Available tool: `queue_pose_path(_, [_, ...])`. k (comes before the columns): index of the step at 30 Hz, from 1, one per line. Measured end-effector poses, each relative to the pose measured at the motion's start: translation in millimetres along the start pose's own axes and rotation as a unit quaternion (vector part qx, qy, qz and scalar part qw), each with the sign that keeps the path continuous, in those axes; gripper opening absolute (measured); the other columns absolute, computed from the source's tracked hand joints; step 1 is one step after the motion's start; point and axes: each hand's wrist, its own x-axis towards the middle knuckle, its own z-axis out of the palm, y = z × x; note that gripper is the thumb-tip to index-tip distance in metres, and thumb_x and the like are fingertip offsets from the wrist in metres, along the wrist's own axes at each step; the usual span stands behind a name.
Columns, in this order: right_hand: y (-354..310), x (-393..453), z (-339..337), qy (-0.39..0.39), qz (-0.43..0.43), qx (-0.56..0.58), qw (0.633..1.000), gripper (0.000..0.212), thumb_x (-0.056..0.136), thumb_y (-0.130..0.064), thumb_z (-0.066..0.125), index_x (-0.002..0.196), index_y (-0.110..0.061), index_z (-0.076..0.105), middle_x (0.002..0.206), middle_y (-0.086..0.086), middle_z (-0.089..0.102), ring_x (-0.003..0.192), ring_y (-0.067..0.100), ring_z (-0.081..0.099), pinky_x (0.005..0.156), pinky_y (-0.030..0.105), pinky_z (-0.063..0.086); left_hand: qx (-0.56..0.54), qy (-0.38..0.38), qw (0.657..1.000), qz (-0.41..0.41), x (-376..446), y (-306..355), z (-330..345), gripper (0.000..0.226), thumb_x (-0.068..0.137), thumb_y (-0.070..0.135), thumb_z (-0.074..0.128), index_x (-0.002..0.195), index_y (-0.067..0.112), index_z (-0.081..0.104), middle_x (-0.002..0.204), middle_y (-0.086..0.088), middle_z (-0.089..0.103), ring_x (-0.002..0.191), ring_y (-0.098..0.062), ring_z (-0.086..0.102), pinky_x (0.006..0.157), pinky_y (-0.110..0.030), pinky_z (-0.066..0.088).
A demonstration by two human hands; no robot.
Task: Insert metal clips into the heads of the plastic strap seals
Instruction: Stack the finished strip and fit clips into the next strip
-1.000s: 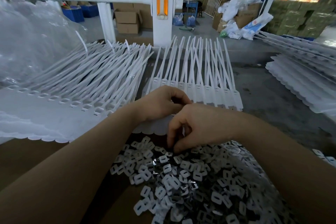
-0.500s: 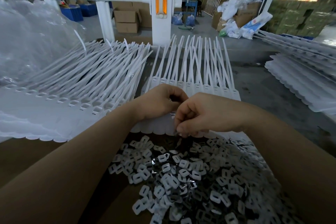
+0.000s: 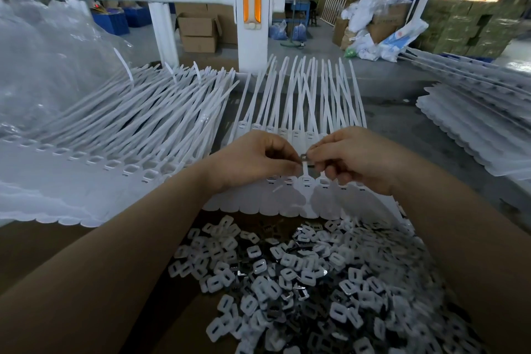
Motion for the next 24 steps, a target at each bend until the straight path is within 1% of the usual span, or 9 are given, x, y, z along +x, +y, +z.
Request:
queue_pose_path(6, [0.5, 0.3, 1.3, -0.016, 0.0, 0.02, 1.0, 0.01, 0.087, -0.011, 0.068, 0.082, -0.003, 0.072, 0.064, 0.007, 0.065, 0.049, 0.009, 0.049, 0.042, 0.02, 0.034, -0.003, 0.024, 1.0, 0.003, 0.4, 0.9, 1.8, 0.004, 0.087, 0.019, 0.071, 0.088, 0.017, 0.074, 0.079, 0.005, 0.073, 0.07, -0.002, 0.062, 0.064, -0.013, 0.048])
queue_pose_path(9, [-0.2, -0.7, 2.0, -0.019, -0.004, 0.012, 1.0, 0.009, 0.087, -0.009, 0.066, 0.082, -0.003, 0.072, 0.065, 0.007, 0.065, 0.049, 0.009, 0.05, 0.043, 0.021, 0.034, 0.007, 0.026, 1.0, -0.005, 0.5, 2.0, 1.3, 0.007, 0.088, 0.022, 0.07, 0.09, 0.017, 0.075, 0.086, -0.004, 0.073, 0.075, -0.009, 0.062, 0.071, -0.023, 0.05])
queue_pose_path(11, [-0.8, -0.8, 2.6, -0.018, -0.011, 0.005, 1.0, 0.009, 0.088, -0.01, 0.066, 0.083, -0.004, 0.071, 0.066, 0.006, 0.066, 0.05, 0.009, 0.05, 0.043, 0.021, 0.035, 0.005, 0.031, 1.0, -0.003, 0.6, 3.0, 1.7, 0.006, 0.088, 0.019, 0.07, 0.089, 0.015, 0.074, 0.085, -0.003, 0.072, 0.074, -0.007, 0.062, 0.071, -0.021, 0.05])
queue_pose_path(14, [-2.1, -2.3, 5.2, -0.01, -0.029, -0.024, 0.999, 0.007, 0.087, -0.011, 0.067, 0.085, -0.007, 0.072, 0.063, 0.003, 0.065, 0.05, 0.008, 0.051, 0.043, 0.02, 0.037, 0.013, 0.04, 0.999, 0.007, -1.2, 4.8, 2.1, 0.004, 0.087, 0.015, 0.071, 0.085, 0.014, 0.074, 0.074, 0.005, 0.068, 0.066, -0.002, 0.058, 0.062, -0.013, 0.047])
queue_pose_path(16, [-2.3, -3.3, 6.6, -0.003, -0.034, -0.048, 0.998, 0.005, 0.086, -0.011, 0.069, 0.084, -0.007, 0.072, 0.062, 0.002, 0.065, 0.05, 0.008, 0.05, 0.043, 0.02, 0.037, 0.033, 0.04, 0.999, 0.014, -1.9, 5.6, 2.6, 0.003, 0.086, 0.016, 0.072, 0.085, 0.016, 0.074, 0.076, 0.007, 0.068, 0.067, 0.0, 0.058, 0.064, -0.01, 0.045])
queue_pose_path(18, [-1.9, -3.4, 7.0, 0.011, -0.027, -0.06, 0.998, 0.006, 0.085, -0.011, 0.069, 0.083, -0.006, 0.072, 0.061, 0.002, 0.064, 0.049, 0.009, 0.049, 0.043, 0.02, 0.037, 0.079, 0.035, 0.996, 0.022, -2.2, 4.6, 3.5, 0.004, 0.085, 0.024, 0.073, 0.088, 0.021, 0.072, 0.088, 0.009, 0.067, 0.084, 0.0, 0.06, 0.08, -0.014, 0.045])
queue_pose_path(20, [-0.8, -3.8, 6.3, 0.032, -0.01, -0.076, 0.997, 0.009, 0.085, -0.012, 0.069, 0.079, -0.005, 0.071, 0.056, -0.001, 0.062, 0.046, 0.01, 0.047, 0.041, 0.021, 0.036, 0.185, 0.026, 0.982, 0.019, -2.9, -0.5, 5.0, 0.016, 0.084, 0.04, 0.071, 0.098, 0.033, 0.068, 0.108, 0.011, 0.058, 0.109, -0.008, 0.051, 0.099, -0.03, 0.035])
queue_pose_path(22, [0.6, -3.4, 4.3, 0.048, 0.009, -0.088, 0.995, 0.013, 0.084, -0.012, 0.069, 0.076, -0.002, 0.067, 0.055, 0.001, 0.057, 0.045, 0.012, 0.044, 0.04, 0.021, 0.033, 0.281, 0.019, 0.959, 0.009, -4.7, -3.3, 4.7, 0.024, 0.081, 0.056, 0.064, 0.103, 0.045, 0.062, 0.121, 0.013, 0.049, 0.121, -0.012, 0.037, 0.102, -0.036, 0.018])
queue_pose_path(24, [1.0, -4.1, 2.7, 0.052, 0.03, -0.092, 0.994, 0.011, 0.083, -0.011, 0.068, 0.08, -0.001, 0.066, 0.058, 0.005, 0.054, 0.045, 0.014, 0.04, 0.04, 0.02, 0.03, 0.322, 0.03, 0.946, 0.005, -5.2, -4.3, 3.3, 0.027, 0.081, 0.063, 0.058, 0.104, 0.048, 0.06, 0.122, 0.012, 0.046, 0.121, -0.013, 0.033, 0.1, -0.037, 0.015])
